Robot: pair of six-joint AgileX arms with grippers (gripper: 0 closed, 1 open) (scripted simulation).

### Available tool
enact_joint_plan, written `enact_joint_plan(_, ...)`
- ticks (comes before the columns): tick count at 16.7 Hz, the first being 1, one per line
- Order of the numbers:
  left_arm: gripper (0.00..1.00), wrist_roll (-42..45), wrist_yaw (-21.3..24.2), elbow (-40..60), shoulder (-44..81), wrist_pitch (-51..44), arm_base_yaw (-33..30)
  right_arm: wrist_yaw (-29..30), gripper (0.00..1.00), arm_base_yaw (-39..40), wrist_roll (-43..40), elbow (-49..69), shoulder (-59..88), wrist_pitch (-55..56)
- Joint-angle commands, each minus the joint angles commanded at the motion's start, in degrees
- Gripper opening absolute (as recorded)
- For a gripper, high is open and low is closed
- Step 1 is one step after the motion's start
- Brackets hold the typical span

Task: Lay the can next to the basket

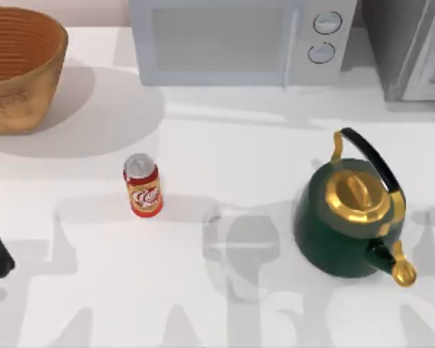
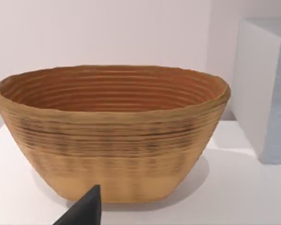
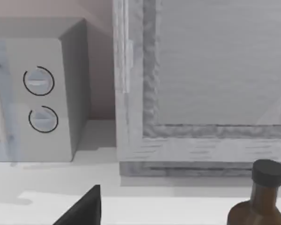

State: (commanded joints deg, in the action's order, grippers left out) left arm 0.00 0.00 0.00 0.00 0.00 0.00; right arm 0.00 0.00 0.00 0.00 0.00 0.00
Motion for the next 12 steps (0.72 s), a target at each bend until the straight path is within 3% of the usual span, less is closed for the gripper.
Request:
enact_joint_plan(6,1.0,3.38,0.07,5.81,4.87,-4.19,0.74,0.0,1.0,0.0,0.0,0.0,0.0,0.0)
enact_joint_plan(12,1.0,15.33,0.56,27.01,29.46,-19.98,2.89,0.0,1.0,0.0,0.0,0.0,0.0,0.0)
